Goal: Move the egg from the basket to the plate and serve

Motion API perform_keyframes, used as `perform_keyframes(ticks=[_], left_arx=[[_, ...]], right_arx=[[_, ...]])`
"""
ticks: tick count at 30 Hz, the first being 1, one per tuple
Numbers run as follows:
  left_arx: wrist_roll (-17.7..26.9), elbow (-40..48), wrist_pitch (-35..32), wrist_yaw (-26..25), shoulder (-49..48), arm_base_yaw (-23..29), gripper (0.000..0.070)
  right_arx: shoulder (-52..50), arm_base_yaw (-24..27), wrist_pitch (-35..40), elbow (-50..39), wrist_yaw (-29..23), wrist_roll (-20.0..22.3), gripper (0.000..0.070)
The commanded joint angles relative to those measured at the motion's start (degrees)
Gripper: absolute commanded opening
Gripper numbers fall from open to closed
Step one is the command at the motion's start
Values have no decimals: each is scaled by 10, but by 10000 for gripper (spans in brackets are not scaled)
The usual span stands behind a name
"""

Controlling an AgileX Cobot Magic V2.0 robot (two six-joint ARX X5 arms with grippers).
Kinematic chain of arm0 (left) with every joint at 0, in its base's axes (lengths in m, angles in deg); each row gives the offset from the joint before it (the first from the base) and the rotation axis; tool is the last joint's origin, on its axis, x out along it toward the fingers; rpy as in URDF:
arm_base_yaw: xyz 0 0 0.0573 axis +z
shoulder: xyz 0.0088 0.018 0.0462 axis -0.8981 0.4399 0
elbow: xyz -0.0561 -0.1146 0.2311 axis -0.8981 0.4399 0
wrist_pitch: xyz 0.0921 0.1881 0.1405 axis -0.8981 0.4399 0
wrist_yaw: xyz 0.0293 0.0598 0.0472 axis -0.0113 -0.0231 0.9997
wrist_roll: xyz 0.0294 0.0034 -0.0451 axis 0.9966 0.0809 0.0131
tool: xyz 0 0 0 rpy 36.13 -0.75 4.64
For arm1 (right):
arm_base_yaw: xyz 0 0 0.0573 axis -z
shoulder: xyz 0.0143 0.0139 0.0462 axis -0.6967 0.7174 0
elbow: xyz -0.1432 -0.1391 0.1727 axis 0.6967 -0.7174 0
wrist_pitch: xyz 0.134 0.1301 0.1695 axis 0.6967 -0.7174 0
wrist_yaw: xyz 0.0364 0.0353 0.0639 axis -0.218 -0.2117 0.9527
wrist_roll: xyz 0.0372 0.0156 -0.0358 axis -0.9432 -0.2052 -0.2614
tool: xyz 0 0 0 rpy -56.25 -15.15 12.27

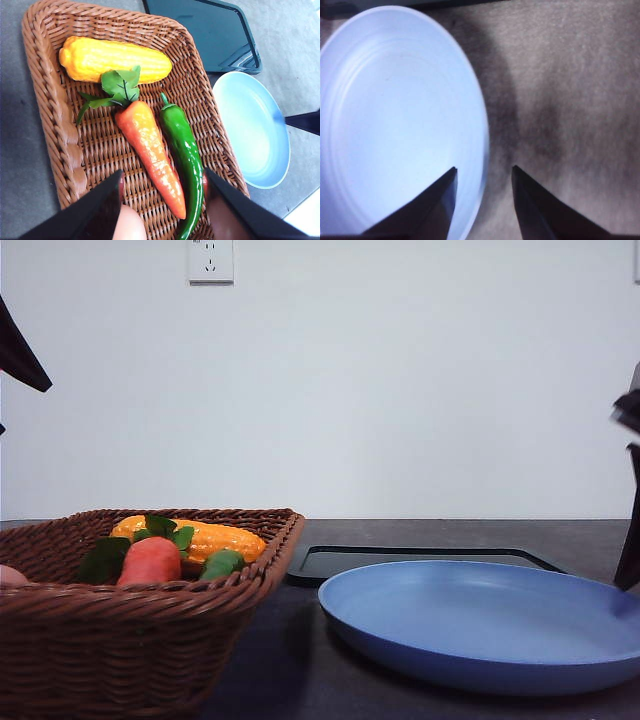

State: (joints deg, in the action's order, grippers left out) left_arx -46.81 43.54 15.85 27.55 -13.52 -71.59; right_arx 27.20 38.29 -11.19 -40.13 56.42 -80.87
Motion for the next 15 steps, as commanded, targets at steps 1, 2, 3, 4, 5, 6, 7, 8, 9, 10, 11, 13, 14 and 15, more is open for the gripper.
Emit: perform_keyframes(ticks=[1, 2, 3, 4, 5, 6, 7, 8, 9, 10, 11, 13, 14, 15], left_arx=[[6, -11, -6, -2, 3, -2, 325], [6, -11, -6, -2, 3, -2, 325], [6, -11, -6, -2, 3, -2, 325], [6, -11, -6, -2, 3, -2, 325], [6, -11, -6, -2, 3, -2, 325], [6, -11, -6, -2, 3, -2, 325], [6, -11, -6, -2, 3, -2, 325], [6, -11, -6, -2, 3, -2, 325], [6, -11, -6, -2, 3, -2, 325], [6, -11, -6, -2, 3, -2, 325], [6, -11, -6, -2, 3, -2, 325], [6, -11, -6, -3, 3, -2, 325], [6, -11, -6, -3, 3, -2, 325], [6, -11, -6, -3, 3, -2, 325]], right_arx=[[24, 0, 17, 7, 9, 3, 220], [35, 0, 26, 7, 16, 3, 216], [45, 0, 35, 7, 25, 2, 214], [54, 0, 43, 7, 34, -4, 210], [62, 0, 51, 7, 41, -9, 203], [69, 0, 58, 7, 45, -15, 194], [74, 0, 60, 7, 45, -20, 169], [77, 0, 62, 7, 45, -23, 143], [80, 0, 63, 7, 45, -24, 116], [80, 0, 62, 7, 45, -24, 87], [80, 0, 61, 7, 45, -24, 60], [79, 0, 61, 7, 45, -26, 12], [78, 0, 61, 7, 45, -27, 0], [77, 0, 61, 7, 45, -28, 0]])
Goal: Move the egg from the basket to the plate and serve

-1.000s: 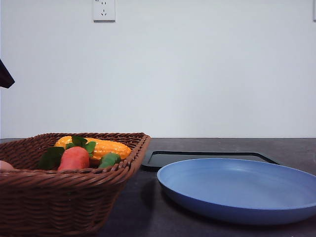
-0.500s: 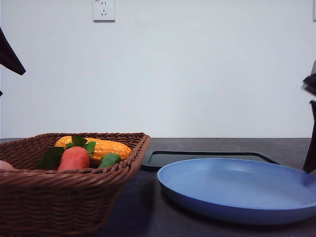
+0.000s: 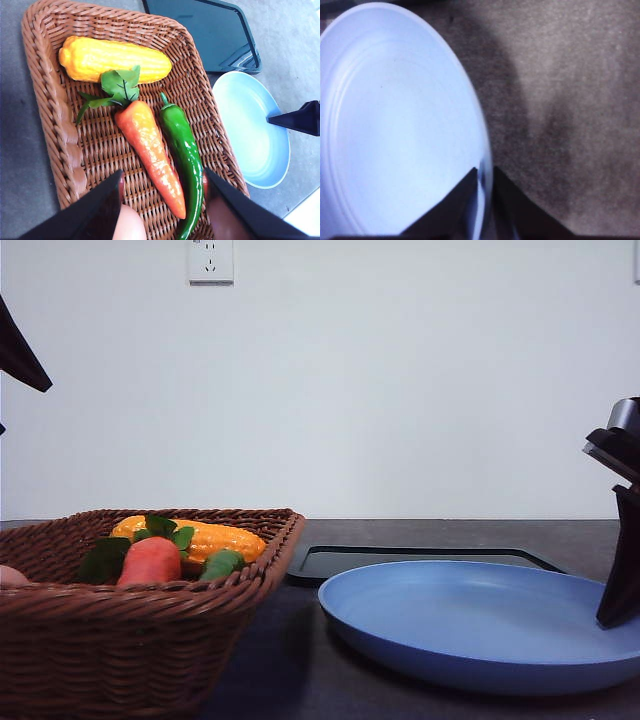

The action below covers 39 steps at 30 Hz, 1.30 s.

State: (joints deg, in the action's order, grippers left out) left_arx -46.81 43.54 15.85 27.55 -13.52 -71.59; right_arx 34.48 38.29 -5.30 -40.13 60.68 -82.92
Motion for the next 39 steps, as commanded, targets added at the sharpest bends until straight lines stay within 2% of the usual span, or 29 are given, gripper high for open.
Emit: perform_keyframes(ticks=[1, 5, 10, 14, 17, 21, 28, 32, 39], left_arx=[[6, -11, -6, -3, 3, -2, 325], [5, -11, -3, -3, 3, -6, 337], [-3, -14, 13, -3, 3, -21, 460], [-3, -31, 46, 6, 3, -47, 464], [-2, -53, 73, 48, 4, -78, 460], [-4, -83, 123, 133, 10, -136, 458], [-37, -123, 210, 267, 65, -248, 455], [-60, -128, 206, 292, 112, -292, 455], [-73, -128, 195, 312, 202, -322, 455]], right_arx=[[3, 0, 2, 7, 3, -11, 0], [-14, 1, -3, 8, 2, -14, 0], [-60, 1, -21, 8, 2, -15, 0], [-109, 6, -36, 8, 0, -17, 0], [-143, 12, -40, 8, -1, -23, 0], [-181, 22, -38, 8, -3, -32, 0], [-212, 36, -36, 8, -35, -33, 0], [-215, 41, -34, 8, -35, -33, 0], [-215, 42, -34, 8, -35, -33, 0]])
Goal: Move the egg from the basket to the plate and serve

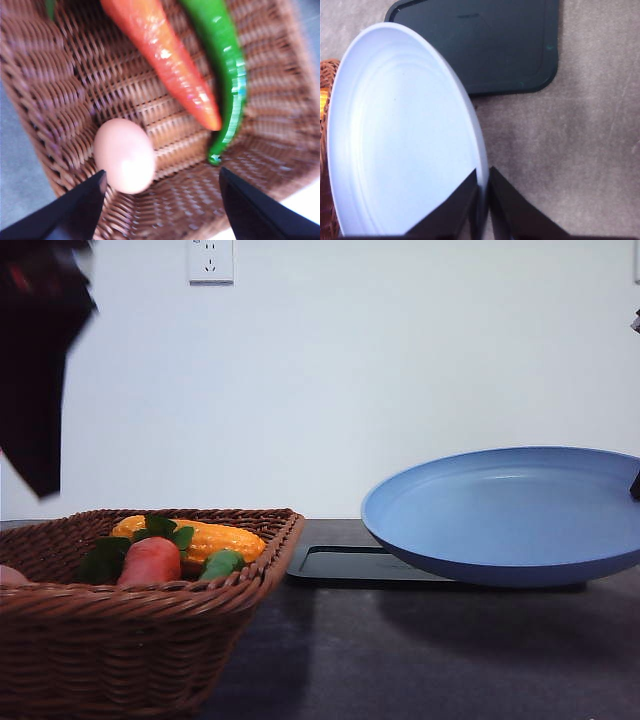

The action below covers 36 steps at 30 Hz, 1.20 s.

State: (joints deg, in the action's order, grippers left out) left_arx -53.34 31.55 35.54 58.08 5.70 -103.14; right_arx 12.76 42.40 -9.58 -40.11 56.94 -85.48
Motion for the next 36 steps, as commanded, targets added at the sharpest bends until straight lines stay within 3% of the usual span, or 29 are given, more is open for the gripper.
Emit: perform_keyframes(ticks=[1, 18, 28, 36], left_arx=[[-8, -8, -2, 9, 21, -7, 455], [-16, -8, -39, 19, 122, -8, 451], [-10, -8, -28, 19, 141, -8, 402], [-5, -8, -24, 18, 141, -10, 246]], right_arx=[[2, 1, 9, 8, 2, -8, 0], [2, 1, 10, 8, 2, -6, 0], [2, 1, 11, 8, 2, -6, 0], [2, 1, 11, 8, 2, -6, 0]])
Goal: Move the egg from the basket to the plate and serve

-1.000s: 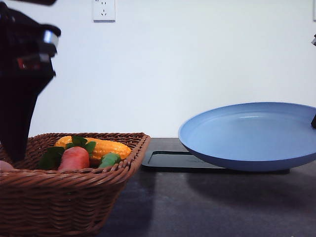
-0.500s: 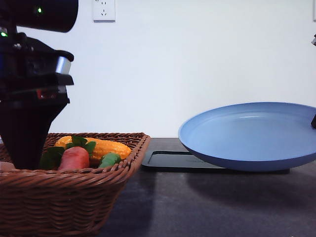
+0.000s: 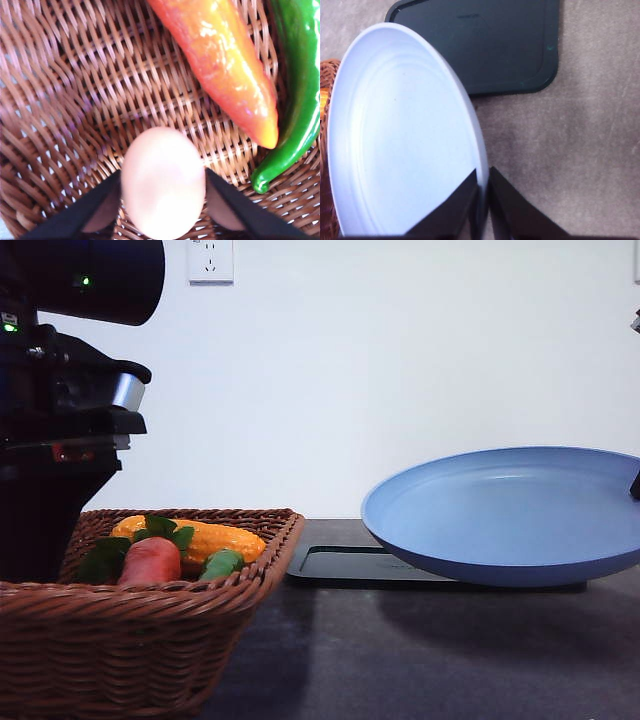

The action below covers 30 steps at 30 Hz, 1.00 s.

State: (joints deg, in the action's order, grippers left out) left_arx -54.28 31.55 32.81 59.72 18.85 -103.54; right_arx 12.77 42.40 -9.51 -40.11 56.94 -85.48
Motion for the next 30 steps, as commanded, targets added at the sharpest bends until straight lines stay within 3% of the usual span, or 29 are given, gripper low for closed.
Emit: perform_keyframes(ticks=[1, 5, 9, 20, 30], left_arx=[[7, -8, 3, 1, 10, -6, 239], [21, -8, 4, 0, 10, -6, 216], [31, -8, 0, 0, 10, -6, 122], [51, -87, 6, 12, -6, -6, 117], [66, -237, -7, 10, -14, -44, 118]], right_arx=[[2, 1, 11, 8, 2, -6, 0], [2, 1, 11, 8, 2, -6, 0], [2, 1, 11, 8, 2, -6, 0], [2, 1, 10, 8, 16, -23, 0], [2, -9, 0, 20, 124, -66, 0]])
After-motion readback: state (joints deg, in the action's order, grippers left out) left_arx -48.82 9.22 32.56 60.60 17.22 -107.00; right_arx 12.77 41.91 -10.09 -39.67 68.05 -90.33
